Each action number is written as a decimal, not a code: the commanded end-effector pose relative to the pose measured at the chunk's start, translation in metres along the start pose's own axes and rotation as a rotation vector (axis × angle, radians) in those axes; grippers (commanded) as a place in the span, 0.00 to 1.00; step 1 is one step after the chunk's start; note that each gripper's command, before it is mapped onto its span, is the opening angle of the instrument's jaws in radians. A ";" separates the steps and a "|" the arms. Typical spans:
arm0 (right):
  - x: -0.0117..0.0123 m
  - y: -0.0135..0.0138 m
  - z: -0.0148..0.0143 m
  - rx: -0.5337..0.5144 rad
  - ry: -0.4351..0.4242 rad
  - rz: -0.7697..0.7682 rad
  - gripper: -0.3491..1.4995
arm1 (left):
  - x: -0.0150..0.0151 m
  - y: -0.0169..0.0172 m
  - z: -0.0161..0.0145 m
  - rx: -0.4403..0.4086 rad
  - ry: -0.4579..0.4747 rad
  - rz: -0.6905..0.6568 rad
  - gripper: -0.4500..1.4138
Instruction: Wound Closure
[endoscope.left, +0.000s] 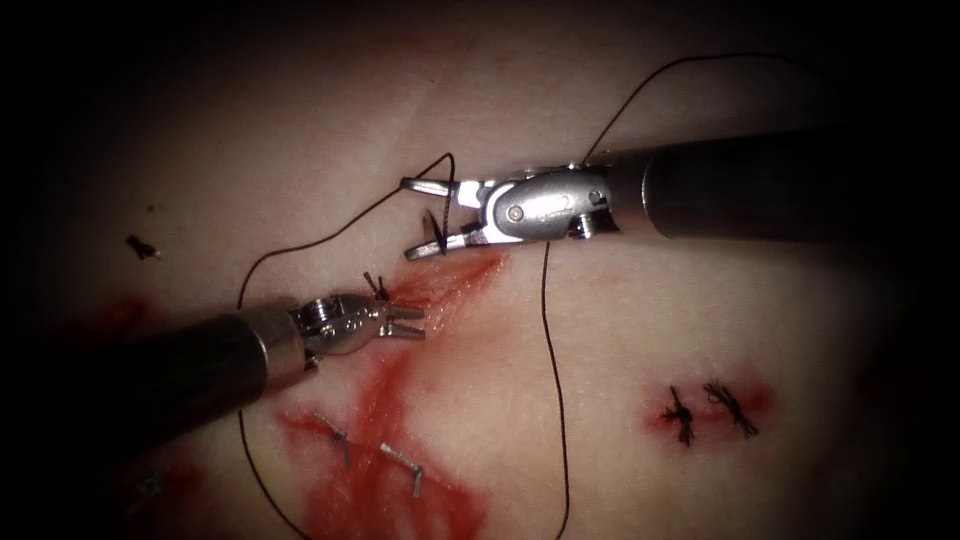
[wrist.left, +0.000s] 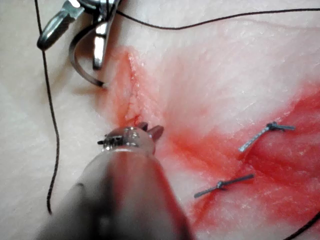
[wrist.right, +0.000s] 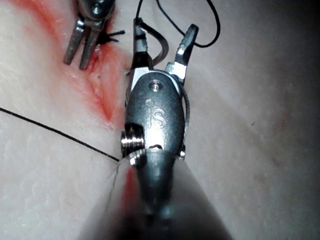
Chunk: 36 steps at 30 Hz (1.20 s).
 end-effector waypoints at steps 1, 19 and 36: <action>-0.0005 -0.0001 0.0005 0.001 0.001 -0.001 0.93 | 0.0001 -0.0002 0.0008 -0.001 0.001 0.001 0.40; -0.0003 -0.0002 0.0004 0.001 0.001 0.000 0.86 | 0.0001 -0.0002 0.0008 -0.001 0.001 0.001 0.41; -0.0010 -0.0012 -0.0001 0.092 -0.030 0.124 0.00 | 0.0002 -0.0002 0.0006 -0.003 0.002 0.000 0.41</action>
